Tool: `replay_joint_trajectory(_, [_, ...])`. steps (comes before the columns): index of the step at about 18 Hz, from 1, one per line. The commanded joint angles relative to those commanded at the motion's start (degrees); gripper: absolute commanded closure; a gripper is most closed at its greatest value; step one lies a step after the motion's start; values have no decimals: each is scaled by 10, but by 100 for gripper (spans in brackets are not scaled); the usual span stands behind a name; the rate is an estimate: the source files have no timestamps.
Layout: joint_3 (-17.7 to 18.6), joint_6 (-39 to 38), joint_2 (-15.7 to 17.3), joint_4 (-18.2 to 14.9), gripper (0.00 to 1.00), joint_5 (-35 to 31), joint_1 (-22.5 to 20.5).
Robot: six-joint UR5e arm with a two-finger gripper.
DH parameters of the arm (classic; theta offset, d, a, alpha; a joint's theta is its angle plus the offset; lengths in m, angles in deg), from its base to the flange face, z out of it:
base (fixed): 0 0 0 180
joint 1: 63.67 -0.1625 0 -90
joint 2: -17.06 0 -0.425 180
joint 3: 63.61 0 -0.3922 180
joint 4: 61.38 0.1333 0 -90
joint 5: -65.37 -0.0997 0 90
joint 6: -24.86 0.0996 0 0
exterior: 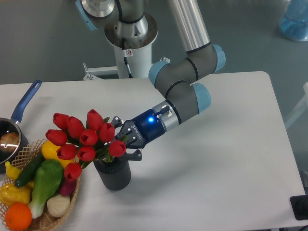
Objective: Insert the flowers into the vase
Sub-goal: 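Push the tulip stems deeper into the vase while holding them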
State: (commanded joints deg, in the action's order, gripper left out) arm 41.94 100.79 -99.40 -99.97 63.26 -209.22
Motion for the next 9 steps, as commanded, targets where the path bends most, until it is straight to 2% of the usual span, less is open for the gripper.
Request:
replay_joint_trajectory(6, [23, 76, -12, 0, 90, 50, -7])
replay_joint_trajectory(9, [23, 77, -12, -2, 90, 51, -7])
